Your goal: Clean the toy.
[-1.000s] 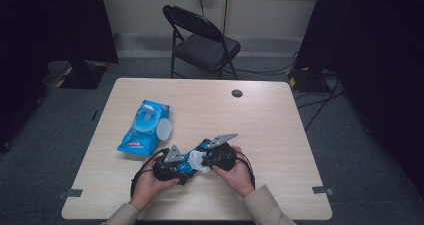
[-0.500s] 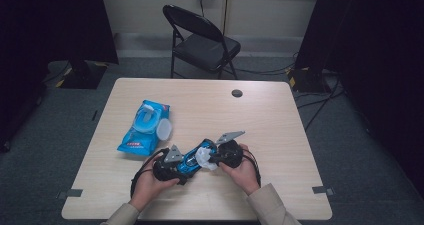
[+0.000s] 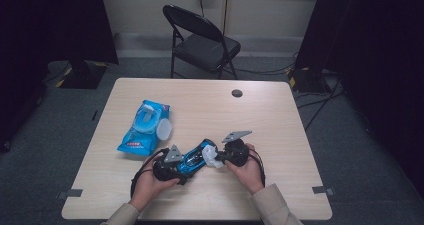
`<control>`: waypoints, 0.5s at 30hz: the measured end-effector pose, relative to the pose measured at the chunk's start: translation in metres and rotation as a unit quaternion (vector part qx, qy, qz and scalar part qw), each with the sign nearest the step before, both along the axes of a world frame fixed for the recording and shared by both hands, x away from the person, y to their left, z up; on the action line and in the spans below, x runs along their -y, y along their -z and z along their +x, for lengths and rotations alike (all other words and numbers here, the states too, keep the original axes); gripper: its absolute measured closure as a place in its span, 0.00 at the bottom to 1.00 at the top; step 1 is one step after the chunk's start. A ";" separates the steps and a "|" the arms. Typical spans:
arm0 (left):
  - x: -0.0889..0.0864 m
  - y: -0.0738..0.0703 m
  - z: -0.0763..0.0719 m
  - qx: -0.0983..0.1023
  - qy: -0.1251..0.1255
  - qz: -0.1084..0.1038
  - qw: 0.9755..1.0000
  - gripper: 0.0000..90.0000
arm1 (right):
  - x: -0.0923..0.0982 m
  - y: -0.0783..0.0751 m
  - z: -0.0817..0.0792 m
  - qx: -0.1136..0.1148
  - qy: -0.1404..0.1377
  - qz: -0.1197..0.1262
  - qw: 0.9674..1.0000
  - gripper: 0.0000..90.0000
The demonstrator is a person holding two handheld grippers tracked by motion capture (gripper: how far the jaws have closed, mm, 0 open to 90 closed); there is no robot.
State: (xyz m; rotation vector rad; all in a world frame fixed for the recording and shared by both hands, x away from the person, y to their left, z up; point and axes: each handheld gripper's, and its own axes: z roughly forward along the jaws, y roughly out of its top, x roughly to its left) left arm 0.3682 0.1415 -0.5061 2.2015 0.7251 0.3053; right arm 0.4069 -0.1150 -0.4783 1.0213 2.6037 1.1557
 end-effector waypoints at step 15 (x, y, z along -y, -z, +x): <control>0.000 0.000 0.000 0.000 0.000 0.000 1.000 0.28 | 0.018 -0.014 -0.002 0.017 0.021 0.004 1.000 0.96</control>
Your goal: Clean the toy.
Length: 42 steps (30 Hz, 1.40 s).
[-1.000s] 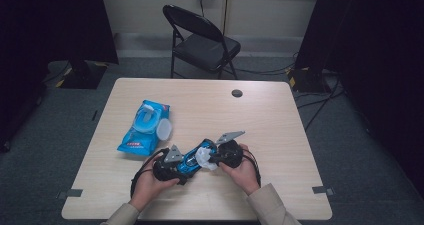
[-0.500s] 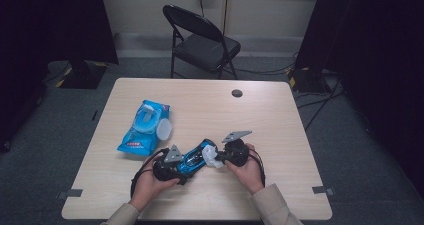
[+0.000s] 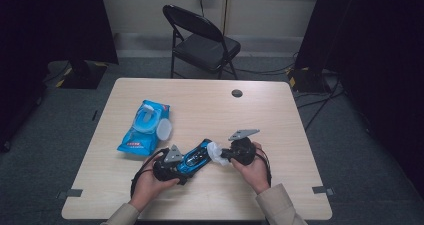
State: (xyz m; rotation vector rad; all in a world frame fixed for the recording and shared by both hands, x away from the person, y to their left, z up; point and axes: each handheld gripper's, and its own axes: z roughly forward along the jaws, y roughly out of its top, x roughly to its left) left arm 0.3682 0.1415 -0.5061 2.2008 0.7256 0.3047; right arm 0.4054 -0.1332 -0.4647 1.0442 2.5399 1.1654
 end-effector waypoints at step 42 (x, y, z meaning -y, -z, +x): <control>0.000 0.000 0.000 0.000 0.000 0.001 1.000 0.28 | -0.115 0.009 -0.005 -0.004 -0.102 -0.003 0.995 0.96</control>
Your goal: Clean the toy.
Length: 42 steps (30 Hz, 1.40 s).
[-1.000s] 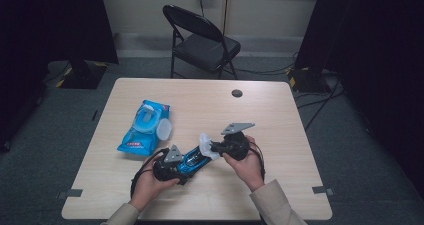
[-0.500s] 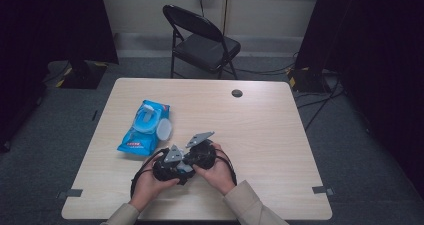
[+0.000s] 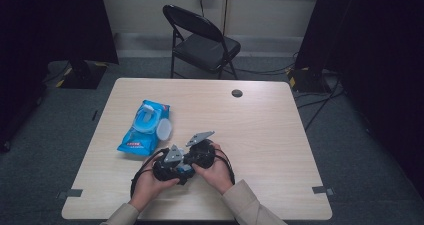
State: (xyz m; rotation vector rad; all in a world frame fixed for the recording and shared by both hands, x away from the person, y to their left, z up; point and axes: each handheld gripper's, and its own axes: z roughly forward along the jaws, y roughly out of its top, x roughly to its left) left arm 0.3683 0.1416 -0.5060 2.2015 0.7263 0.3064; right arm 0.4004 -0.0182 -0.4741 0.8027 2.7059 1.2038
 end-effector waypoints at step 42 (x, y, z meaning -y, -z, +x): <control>0.000 0.000 0.000 -0.002 -0.001 -0.002 1.000 0.28 | 0.015 -0.005 0.013 -0.004 0.029 0.010 1.000 0.96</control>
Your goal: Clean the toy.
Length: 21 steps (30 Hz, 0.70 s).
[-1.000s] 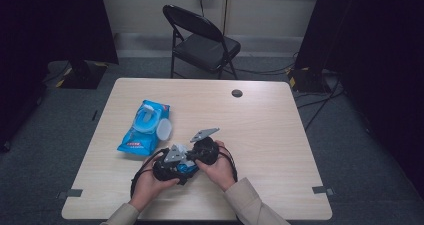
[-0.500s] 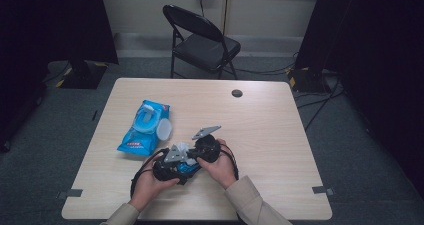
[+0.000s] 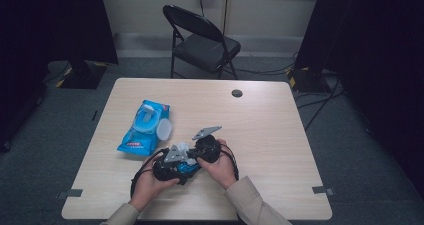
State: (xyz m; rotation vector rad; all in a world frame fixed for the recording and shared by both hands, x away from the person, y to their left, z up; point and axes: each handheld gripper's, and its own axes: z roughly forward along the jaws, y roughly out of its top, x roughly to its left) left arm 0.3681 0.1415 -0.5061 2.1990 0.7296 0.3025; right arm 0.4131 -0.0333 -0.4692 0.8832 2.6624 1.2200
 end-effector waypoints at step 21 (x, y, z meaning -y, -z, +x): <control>0.000 0.000 0.000 0.000 0.000 0.000 1.000 0.28 | 0.021 -0.001 0.015 -0.001 0.041 0.008 0.999 0.96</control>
